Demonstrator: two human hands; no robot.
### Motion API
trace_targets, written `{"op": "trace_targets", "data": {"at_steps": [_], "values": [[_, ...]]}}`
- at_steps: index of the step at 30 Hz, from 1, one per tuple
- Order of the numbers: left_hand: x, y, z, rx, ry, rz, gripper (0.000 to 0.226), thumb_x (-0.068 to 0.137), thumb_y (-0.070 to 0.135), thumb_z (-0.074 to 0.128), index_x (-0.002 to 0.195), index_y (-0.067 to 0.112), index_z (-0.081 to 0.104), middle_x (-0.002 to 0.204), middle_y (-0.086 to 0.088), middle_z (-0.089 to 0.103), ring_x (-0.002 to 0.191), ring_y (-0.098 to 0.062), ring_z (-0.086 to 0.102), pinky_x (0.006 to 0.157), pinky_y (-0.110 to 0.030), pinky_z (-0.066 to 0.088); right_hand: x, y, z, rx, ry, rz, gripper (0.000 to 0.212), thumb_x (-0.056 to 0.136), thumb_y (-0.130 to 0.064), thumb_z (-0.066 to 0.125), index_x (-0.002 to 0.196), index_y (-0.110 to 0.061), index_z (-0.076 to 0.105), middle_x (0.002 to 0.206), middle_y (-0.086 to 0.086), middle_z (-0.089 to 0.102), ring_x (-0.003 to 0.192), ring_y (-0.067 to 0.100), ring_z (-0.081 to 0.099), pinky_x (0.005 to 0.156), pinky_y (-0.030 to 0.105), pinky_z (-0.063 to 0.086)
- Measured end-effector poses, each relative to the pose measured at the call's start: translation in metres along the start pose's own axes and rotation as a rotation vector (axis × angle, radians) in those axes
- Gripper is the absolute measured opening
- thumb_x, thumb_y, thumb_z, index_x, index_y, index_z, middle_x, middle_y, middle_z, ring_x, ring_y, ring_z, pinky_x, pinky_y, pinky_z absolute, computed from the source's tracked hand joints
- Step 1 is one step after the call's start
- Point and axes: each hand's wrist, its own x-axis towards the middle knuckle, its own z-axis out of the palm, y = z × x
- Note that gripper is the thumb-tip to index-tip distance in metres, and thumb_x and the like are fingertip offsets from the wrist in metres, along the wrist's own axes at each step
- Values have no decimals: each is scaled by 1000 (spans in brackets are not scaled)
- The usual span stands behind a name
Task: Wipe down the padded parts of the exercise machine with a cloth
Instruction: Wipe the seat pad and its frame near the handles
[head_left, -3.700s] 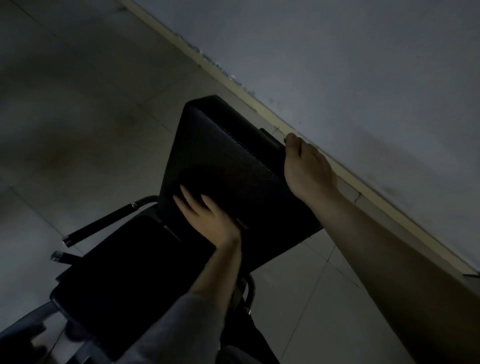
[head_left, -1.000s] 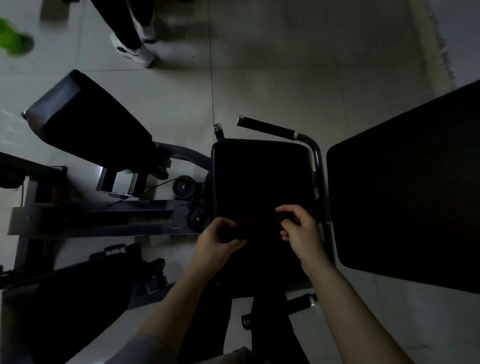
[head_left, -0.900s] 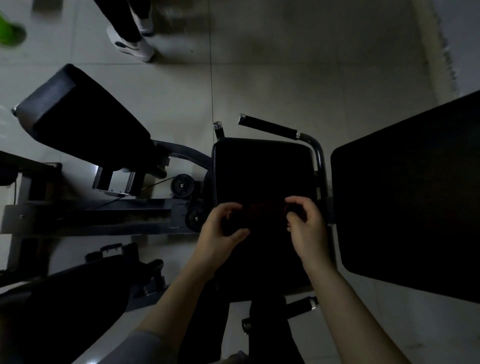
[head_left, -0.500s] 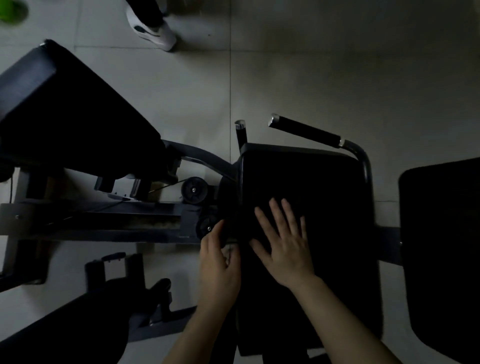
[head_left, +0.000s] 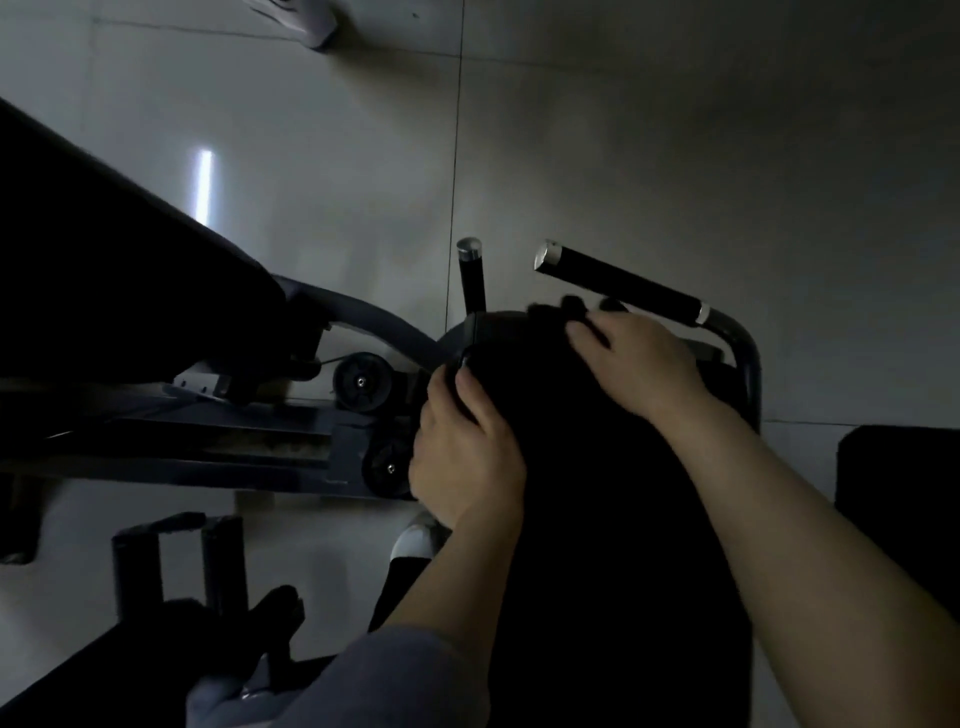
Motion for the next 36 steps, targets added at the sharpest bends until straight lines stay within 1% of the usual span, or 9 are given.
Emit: {"op": "trace_targets", "data": {"at_steps": [5,10,12,17,20,23,25,30,36], "values": [[1,5,3,84,43,-35,58,91,55,10,132,33,44,125,-3,62,107,-31,57,83,-43,47,4,6,-1,-102,81,301,56,96,-49,22,102,-16,67,107,15,65,103,34,55,88,41,44],[0,4,8,165,75,-42,59,90,52,9,132,30,45,124,-8,62,106,-35,58,84,-43,46,-2,-49,10,-45,-48,-48,50,96,-51,23,109,-24,64,121,7,57,116,29,46,95,45,33],[0,3,10,175,89,-41,59,90,52,8,131,30,44,124,-8,62,106,-36,58,83,-43,45,4,-29,5,-25,-72,-59,51,95,-52,24,106,-23,65,119,8,58,115,29,49,94,44,37],[0,1,11,157,128,-56,52,93,51,12,129,31,44,124,-7,61,106,-36,58,84,-45,45,-9,62,-7,-64,118,379,46,92,-45,35,97,-14,69,111,15,63,105,35,56,89,42,46],[-1,0,12,169,147,-55,48,95,50,14,127,31,45,124,-7,62,105,-36,58,82,-43,42,1,94,-16,288,-54,685,44,89,-43,40,113,-14,62,121,13,60,108,33,57,91,36,46],[0,-1,14,159,160,-56,47,95,50,14,125,32,45,124,-6,61,105,-37,58,79,-40,40,8,111,-22,718,-123,892,66,73,-49,56,131,-18,51,128,9,58,109,28,59,98,39,47],[-1,0,14,170,159,-66,50,93,53,11,126,33,44,123,-6,62,104,-37,58,83,-43,42,1,113,-12,788,-59,924,62,78,-48,53,132,-18,50,128,9,58,110,29,58,99,41,46],[-1,1,11,177,159,-82,49,94,54,12,129,35,40,128,-7,59,108,-38,56,86,-46,41,-59,91,30,499,369,865,50,97,-46,26,116,-9,53,119,22,57,108,39,54,89,43,42],[-3,3,12,175,172,-75,49,96,53,13,128,32,44,129,-9,58,111,-39,55,85,-45,39,-162,90,64,500,259,934,47,99,-43,24,128,-12,46,127,16,54,114,37,52,91,46,43]]}}
